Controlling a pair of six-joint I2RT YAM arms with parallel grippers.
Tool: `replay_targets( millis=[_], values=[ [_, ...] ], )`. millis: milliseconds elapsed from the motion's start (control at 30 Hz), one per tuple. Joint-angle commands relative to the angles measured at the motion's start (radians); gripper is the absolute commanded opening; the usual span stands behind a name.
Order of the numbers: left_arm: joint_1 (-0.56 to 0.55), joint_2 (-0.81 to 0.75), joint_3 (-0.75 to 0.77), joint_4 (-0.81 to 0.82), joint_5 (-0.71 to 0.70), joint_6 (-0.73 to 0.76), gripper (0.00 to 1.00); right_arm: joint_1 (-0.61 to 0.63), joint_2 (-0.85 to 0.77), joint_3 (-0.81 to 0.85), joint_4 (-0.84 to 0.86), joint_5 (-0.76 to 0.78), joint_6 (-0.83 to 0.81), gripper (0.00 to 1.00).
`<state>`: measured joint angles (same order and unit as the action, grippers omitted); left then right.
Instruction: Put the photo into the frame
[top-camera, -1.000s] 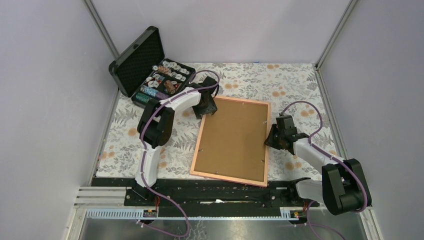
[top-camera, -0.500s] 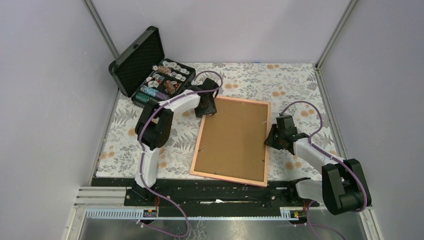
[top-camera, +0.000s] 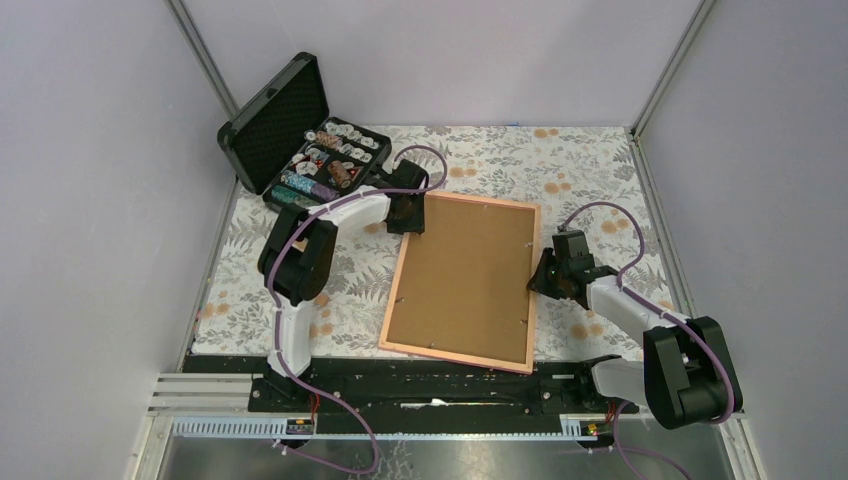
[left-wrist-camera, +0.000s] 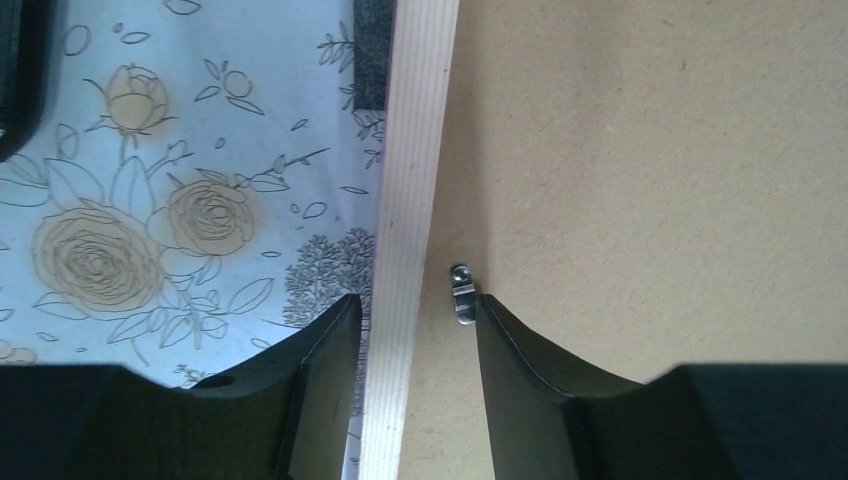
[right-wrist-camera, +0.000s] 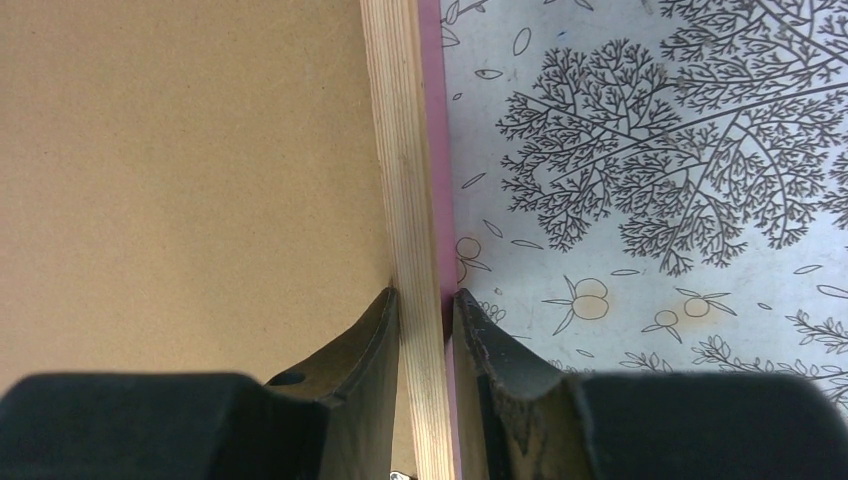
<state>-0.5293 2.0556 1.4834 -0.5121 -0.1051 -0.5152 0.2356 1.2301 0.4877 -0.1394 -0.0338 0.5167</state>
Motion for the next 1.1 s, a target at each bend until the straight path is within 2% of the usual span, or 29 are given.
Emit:
replay_targets(
  millis=[0,100,300,467,533,667,700,900,1067],
  values=[
    [0.063,-0.020,-0.048,-0.085,-0.191,0.115,0.00,0.001,0.021,-0.013,0.009,-0.033,0.009,0.00],
    [0.071,-0.064,-0.087,-0.046,-0.242,0.088,0.00,0.002,0.022,-0.013,0.009,-0.031,0.009,0.00],
    [0.074,-0.139,-0.172,0.092,-0.212,0.073,0.00,0.002,0.022,-0.013,0.009,-0.033,0.009,0.00],
    [0.072,-0.214,-0.200,0.127,-0.061,0.107,0.01,0.002,0.022,-0.013,0.009,-0.035,0.006,0.00],
    [0.072,-0.253,-0.222,0.133,-0.026,0.096,0.10,0.002,0.025,-0.012,0.008,-0.038,0.007,0.00],
    [0.072,-0.319,-0.263,0.144,0.003,0.076,0.39,0.002,0.029,-0.009,0.010,-0.041,0.005,0.00],
    [0.073,-0.328,-0.269,0.146,0.008,0.072,0.44,0.002,0.029,-0.009,0.011,-0.043,0.004,0.00],
    [0.072,-0.324,-0.288,0.164,0.014,0.046,0.63,0.001,0.028,-0.010,0.011,-0.043,0.004,0.00],
    [0.072,-0.325,-0.280,0.165,0.060,0.034,0.73,0.002,0.010,-0.010,-0.002,0.001,0.017,0.00]
  ],
)
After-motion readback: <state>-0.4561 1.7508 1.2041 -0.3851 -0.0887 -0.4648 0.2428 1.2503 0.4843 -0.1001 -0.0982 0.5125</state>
